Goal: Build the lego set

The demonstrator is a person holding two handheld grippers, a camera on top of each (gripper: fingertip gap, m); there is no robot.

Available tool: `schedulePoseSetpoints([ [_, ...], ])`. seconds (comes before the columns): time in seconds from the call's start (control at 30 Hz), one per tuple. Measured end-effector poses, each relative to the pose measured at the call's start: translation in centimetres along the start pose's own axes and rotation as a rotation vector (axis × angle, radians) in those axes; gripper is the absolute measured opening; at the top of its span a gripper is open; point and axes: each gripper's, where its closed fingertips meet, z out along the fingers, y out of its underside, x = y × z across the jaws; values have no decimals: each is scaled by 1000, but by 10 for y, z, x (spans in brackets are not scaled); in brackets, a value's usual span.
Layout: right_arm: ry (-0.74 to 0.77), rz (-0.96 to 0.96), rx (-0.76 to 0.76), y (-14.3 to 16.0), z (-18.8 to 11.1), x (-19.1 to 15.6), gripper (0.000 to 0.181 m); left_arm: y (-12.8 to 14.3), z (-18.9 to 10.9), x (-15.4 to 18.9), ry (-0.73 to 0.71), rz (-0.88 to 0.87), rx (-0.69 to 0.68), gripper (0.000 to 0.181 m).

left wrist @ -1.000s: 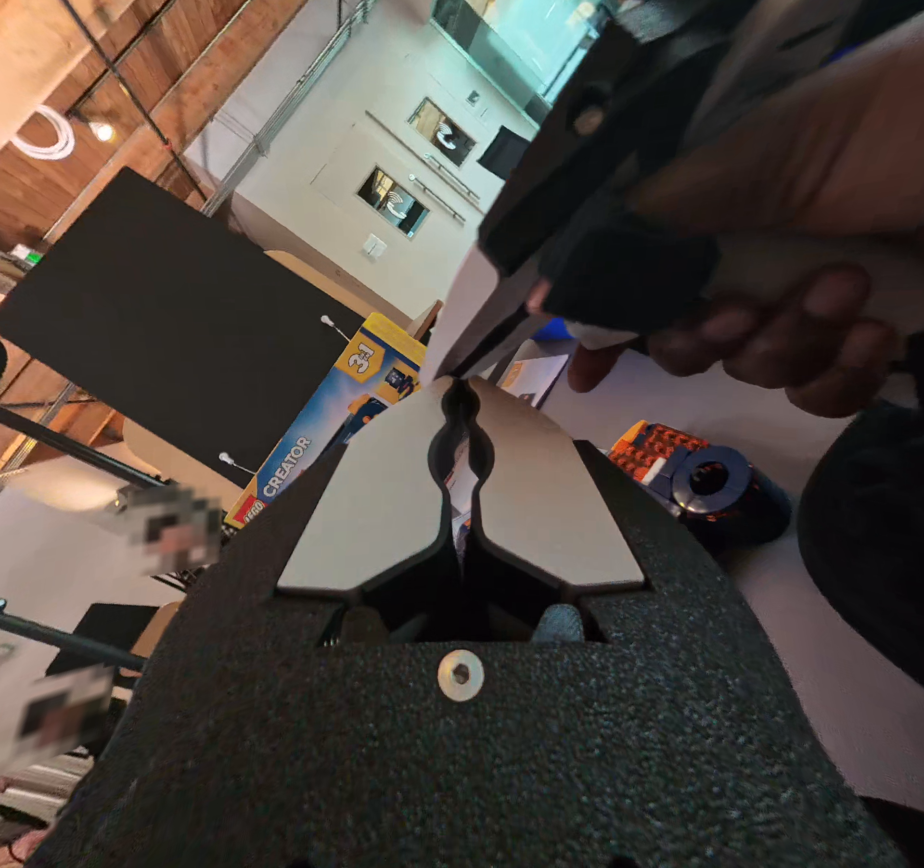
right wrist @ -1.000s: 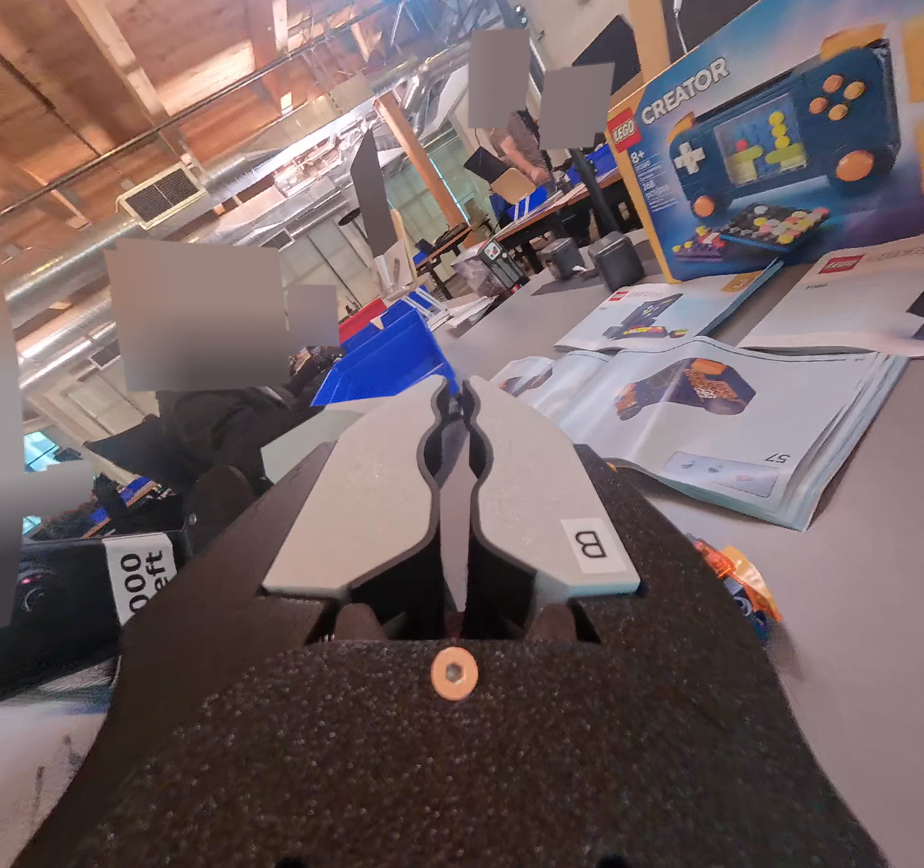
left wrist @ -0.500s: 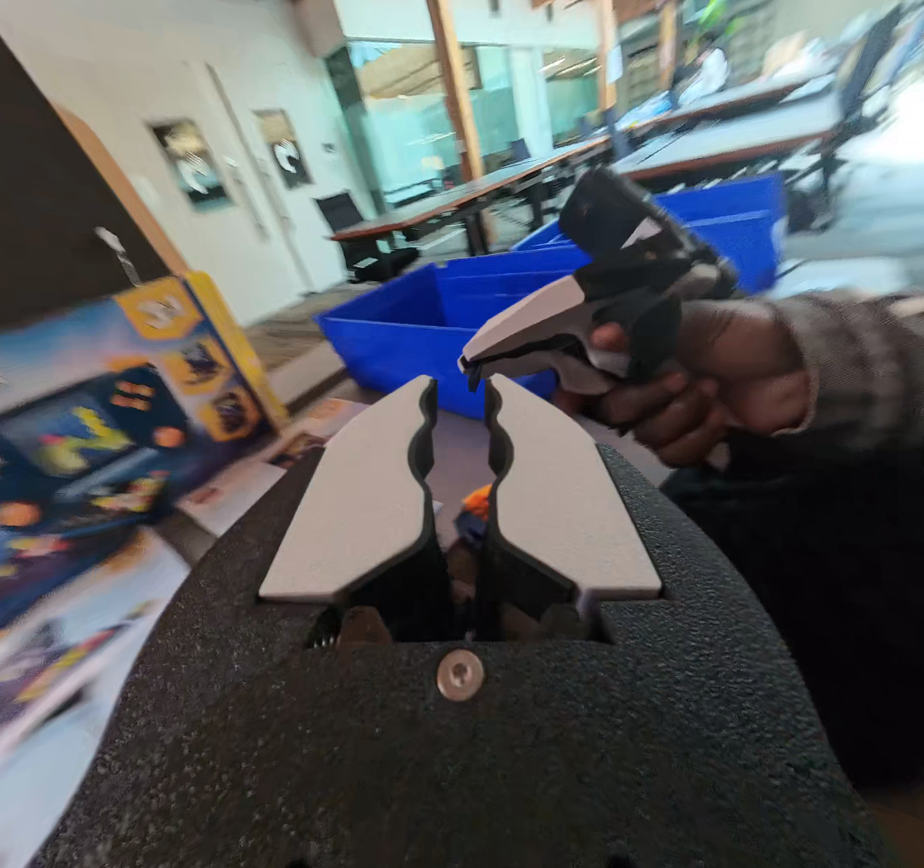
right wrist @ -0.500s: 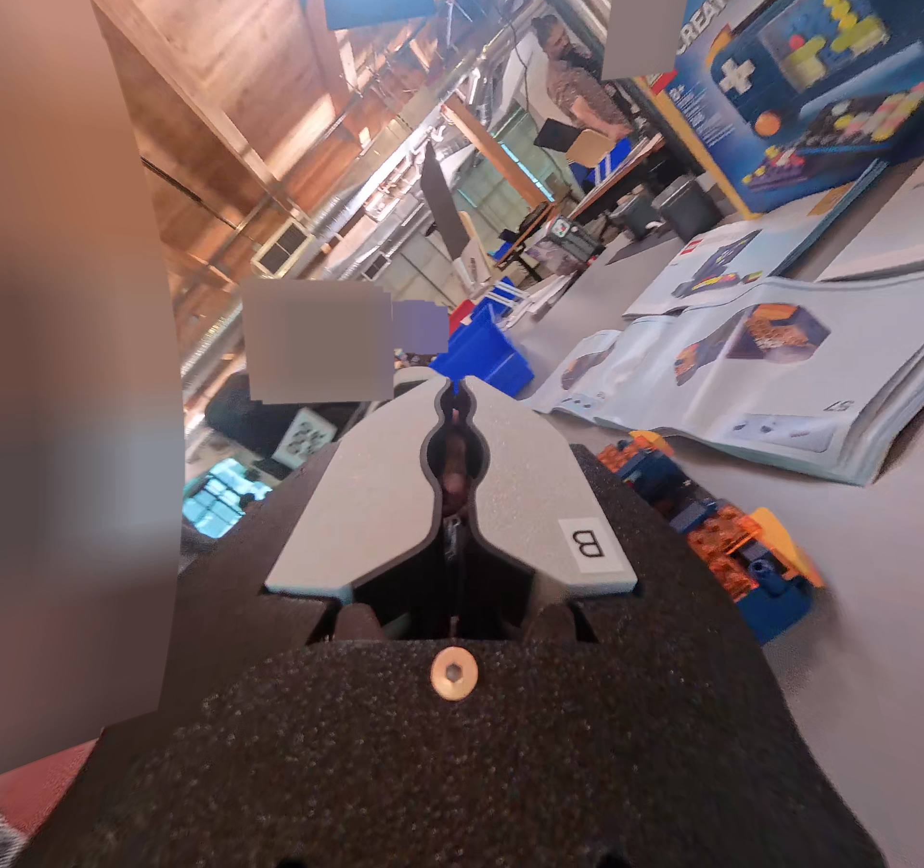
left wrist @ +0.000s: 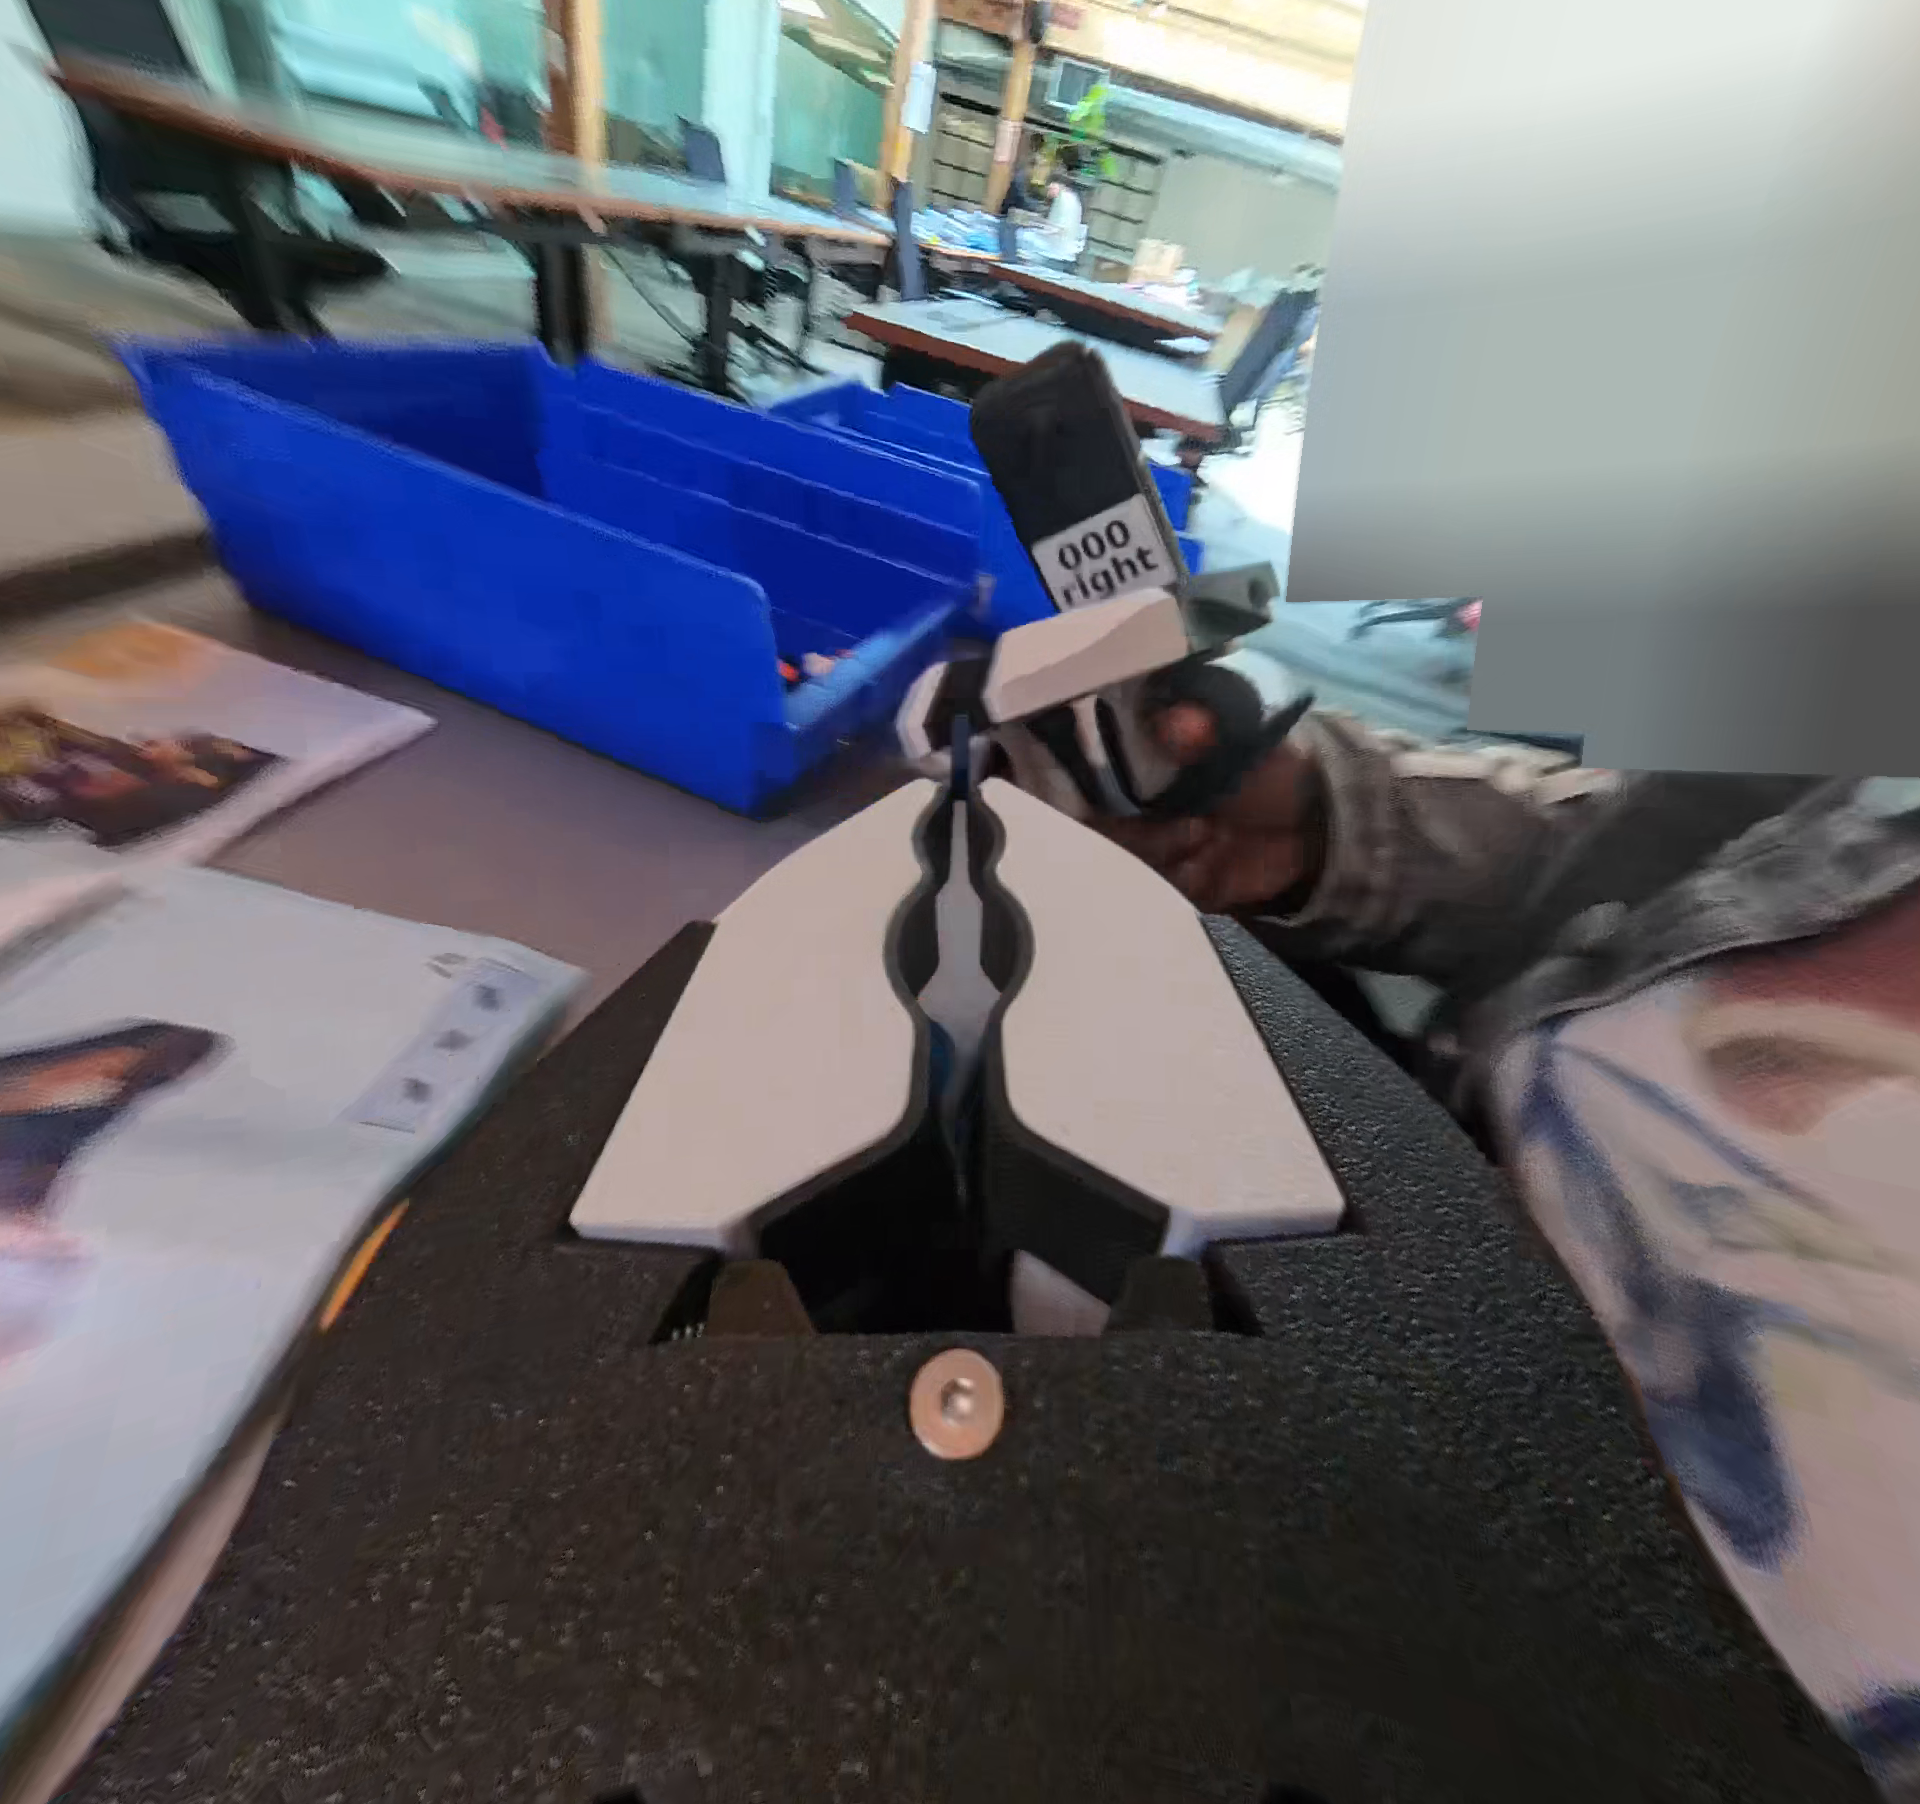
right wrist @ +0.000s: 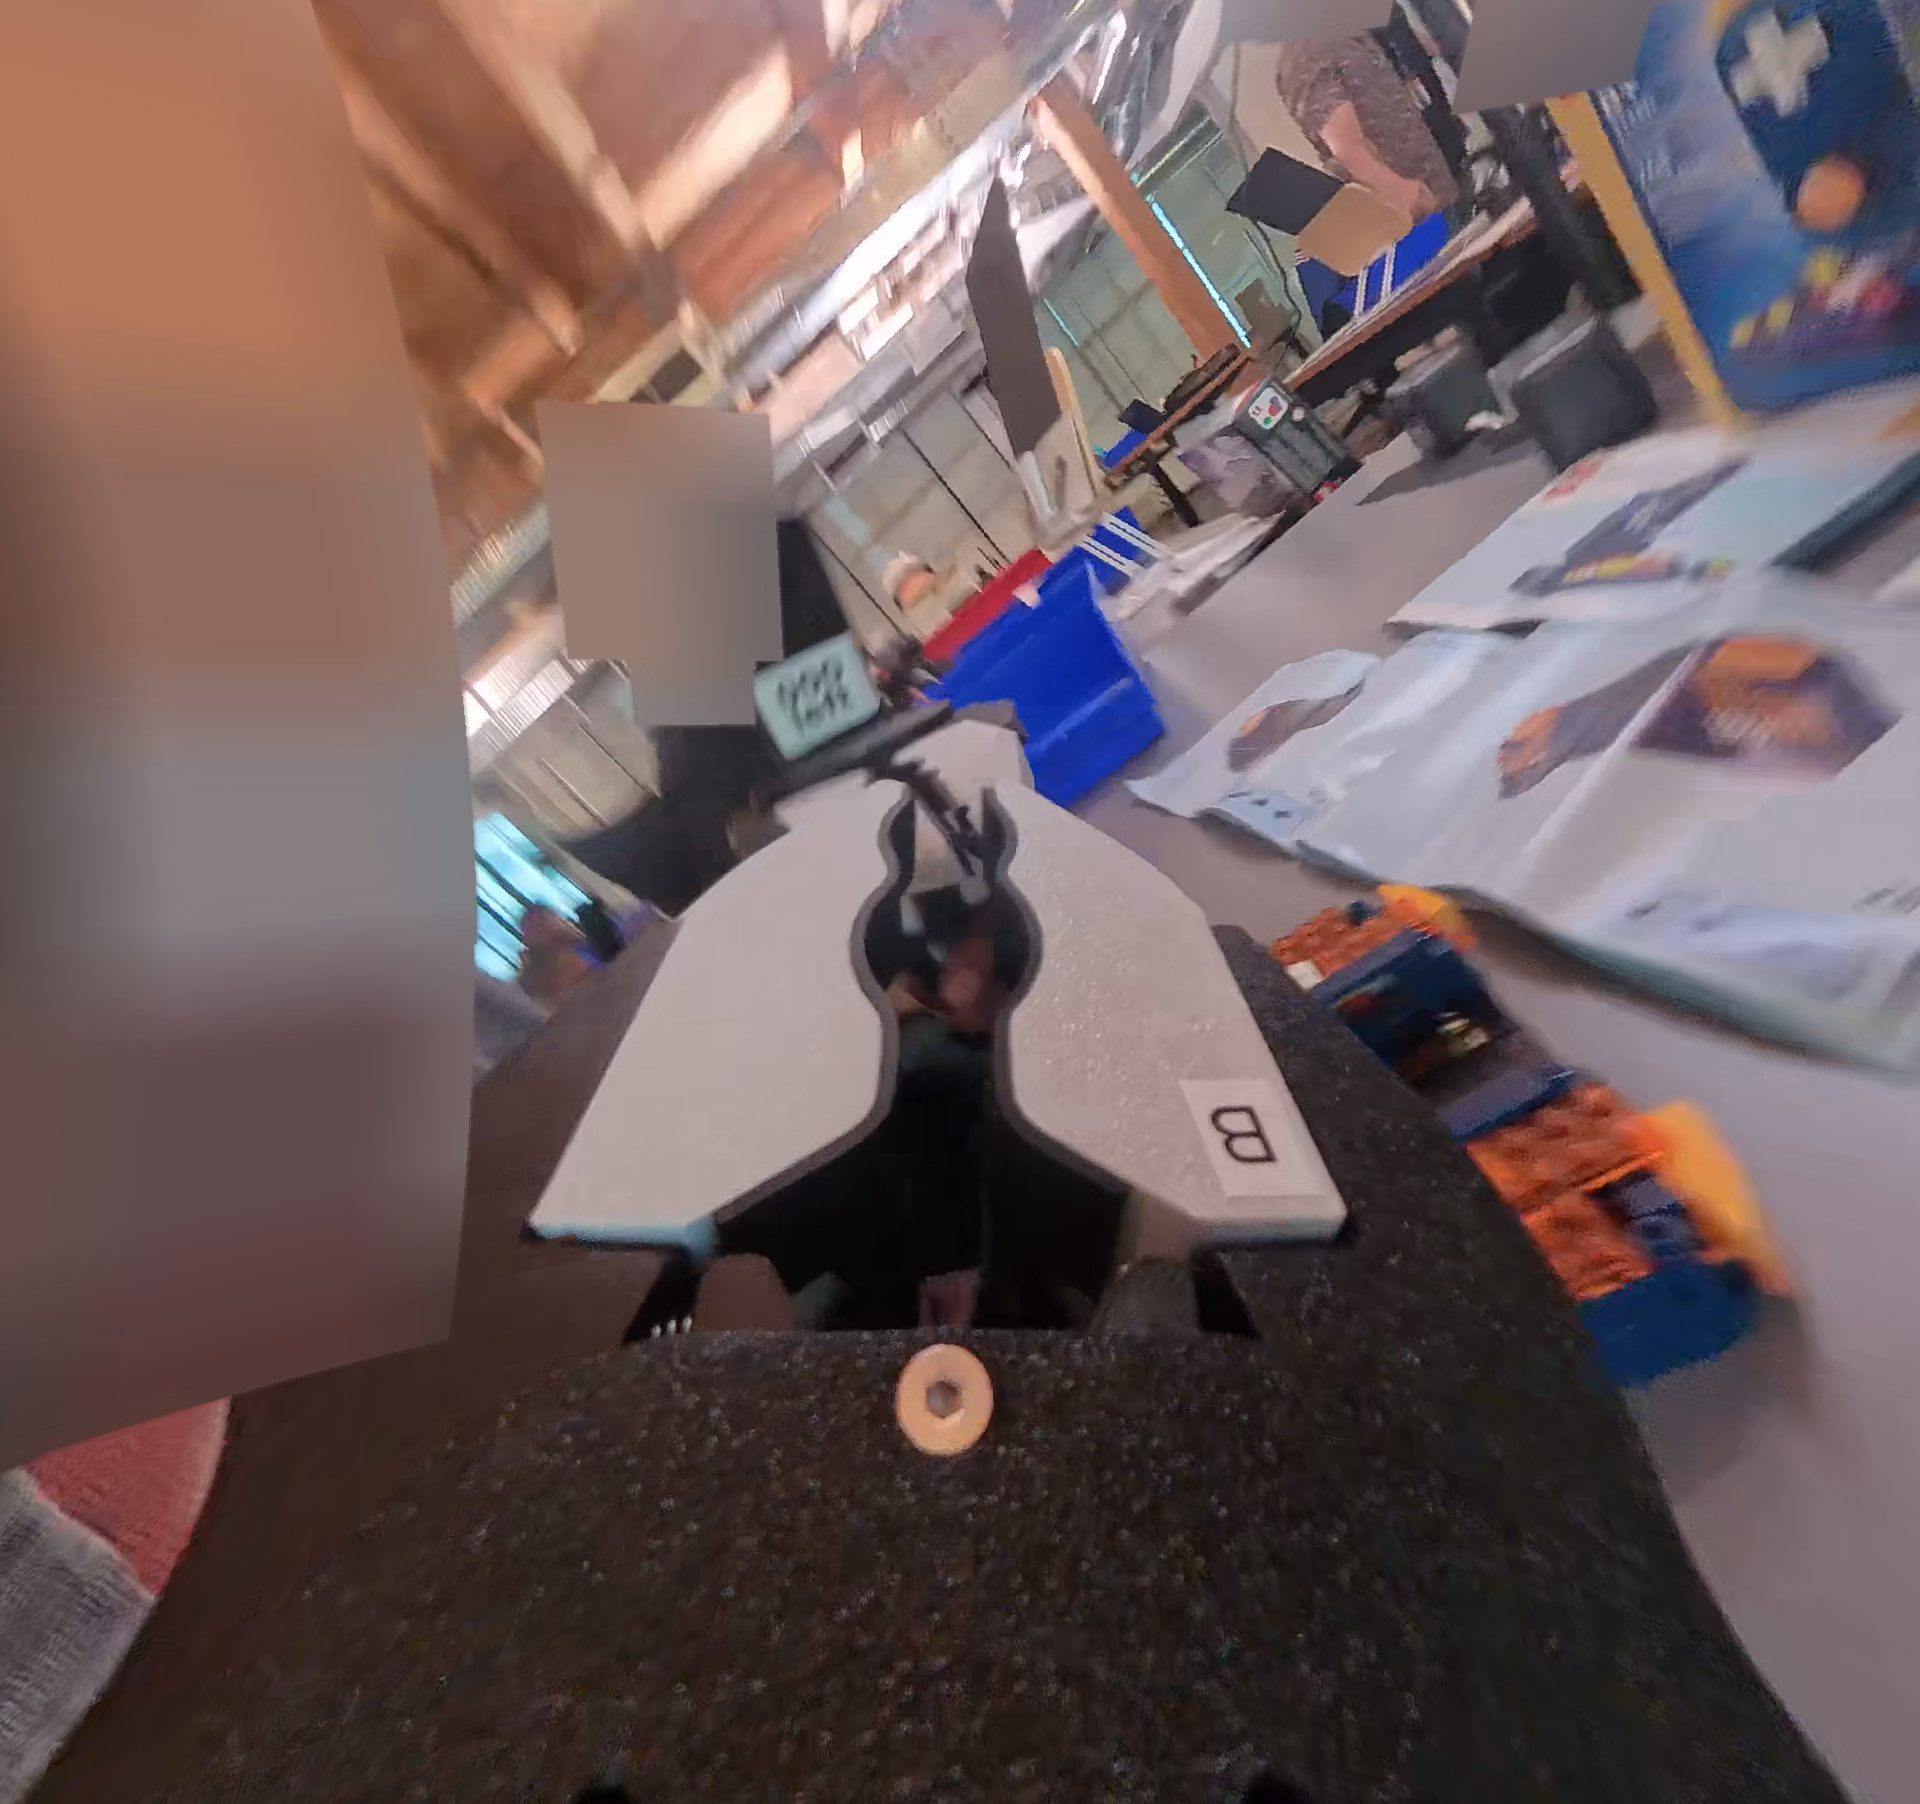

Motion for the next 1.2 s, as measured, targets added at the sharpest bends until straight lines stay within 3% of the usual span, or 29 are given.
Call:
schedulePoseSetpoints([
  [0.17, 223, -898, -307, 17, -13, 2, 17, 7, -9, 15, 372, -564, -166, 2],
  [0.27, 263, -1212, -412, 22, -13, -6, 15, 20, -11, 23, 455, -653, -330, 1],
  [0.47, 210, -1254, -555, 39, -17, -6, 8, 29, -10, 33, 516, -658, -489, 2],
  [0.73, 248, -1313, -615, 45, -23, 0, 3, 36, -5, 33, 516, -676, -559, 2],
  [0.87, 304, -1166, -559, 45, -28, 4, 2, 35, -2, 32, 521, -670, -563, 3],
  [0.93, 359, -1027, -516, 43, -36, 9, 2, 32, -1, 30, 522, -600, -547, 14],
  [1.0, 452, -865, -473, 41, -50, 21, 2, 39, -4, 17, 446, -401, -579, 25],
  [1.13, 673, -572, -454, 47, -83, 54, 2, 68, -5, -32, 122, 345, -754, 38],
  [1.2, 726, -520, -464, 49, -88, 61, 2, 77, 4, -38, 47, 617, -784, 44],
])
